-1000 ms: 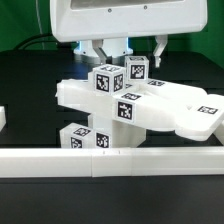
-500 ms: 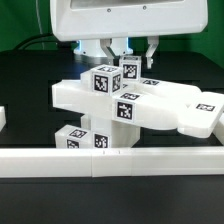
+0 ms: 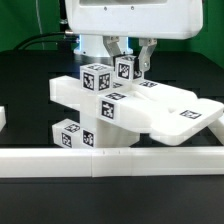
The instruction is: Assemble chair
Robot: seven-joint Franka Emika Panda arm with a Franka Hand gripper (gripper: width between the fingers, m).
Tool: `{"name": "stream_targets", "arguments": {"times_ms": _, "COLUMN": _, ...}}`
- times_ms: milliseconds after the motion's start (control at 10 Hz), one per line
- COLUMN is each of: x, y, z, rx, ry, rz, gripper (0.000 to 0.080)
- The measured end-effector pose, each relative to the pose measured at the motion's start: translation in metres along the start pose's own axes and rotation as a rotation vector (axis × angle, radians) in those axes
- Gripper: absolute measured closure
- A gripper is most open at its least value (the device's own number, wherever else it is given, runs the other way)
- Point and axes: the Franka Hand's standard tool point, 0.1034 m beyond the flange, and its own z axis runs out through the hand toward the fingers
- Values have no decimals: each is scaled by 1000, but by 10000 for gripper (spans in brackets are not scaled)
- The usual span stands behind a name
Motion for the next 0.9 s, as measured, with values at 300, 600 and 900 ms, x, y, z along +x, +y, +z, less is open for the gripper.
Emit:
{"name": "stream_targets", "arguments": {"times_ms": 300, "x": -1, "y": -2, "z": 0, "rx": 7, "ry": -2, "rz": 168, "gripper": 515}}
{"name": "stream_targets", "arguments": {"times_ms": 600, "x": -1, "y": -4, "z": 0, "rx": 32, "ry": -17, "rz": 457, "gripper": 515}}
{"name": "stream_targets", "arguments": {"times_ms": 900, "x": -3, "y": -8, "z": -7, "rx": 41, "ry": -27, "rz": 490, "gripper": 341}}
